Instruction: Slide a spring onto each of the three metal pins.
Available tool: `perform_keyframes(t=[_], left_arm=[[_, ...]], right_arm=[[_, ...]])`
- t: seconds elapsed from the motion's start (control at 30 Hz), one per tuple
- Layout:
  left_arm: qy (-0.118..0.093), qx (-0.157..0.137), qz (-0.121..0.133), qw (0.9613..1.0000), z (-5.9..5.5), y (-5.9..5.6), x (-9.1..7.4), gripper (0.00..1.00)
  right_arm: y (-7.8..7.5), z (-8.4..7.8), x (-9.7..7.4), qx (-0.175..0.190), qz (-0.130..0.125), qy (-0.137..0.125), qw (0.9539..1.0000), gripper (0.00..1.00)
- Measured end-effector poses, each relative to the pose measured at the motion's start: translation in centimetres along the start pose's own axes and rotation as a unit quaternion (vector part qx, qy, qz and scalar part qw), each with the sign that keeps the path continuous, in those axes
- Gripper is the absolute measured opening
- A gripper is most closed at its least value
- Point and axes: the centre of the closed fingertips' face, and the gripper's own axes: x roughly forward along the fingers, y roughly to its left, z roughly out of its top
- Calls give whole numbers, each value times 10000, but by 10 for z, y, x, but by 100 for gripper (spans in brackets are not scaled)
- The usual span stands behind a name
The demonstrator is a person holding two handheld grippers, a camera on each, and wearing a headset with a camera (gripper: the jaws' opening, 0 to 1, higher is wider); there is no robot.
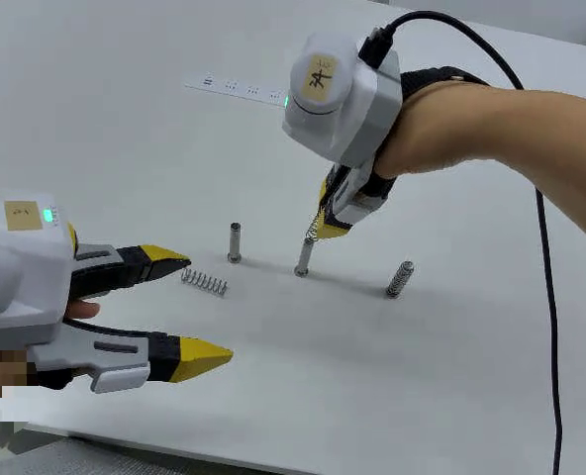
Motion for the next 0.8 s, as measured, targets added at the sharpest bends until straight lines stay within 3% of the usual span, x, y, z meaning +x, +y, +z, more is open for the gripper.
perform_keyframes(t=[0.8], left_arm=[[108, -38, -27, 9999, -7, 0, -1, 65]], right_arm=[[8, -3, 32, 120, 229, 434, 9987, 12]])
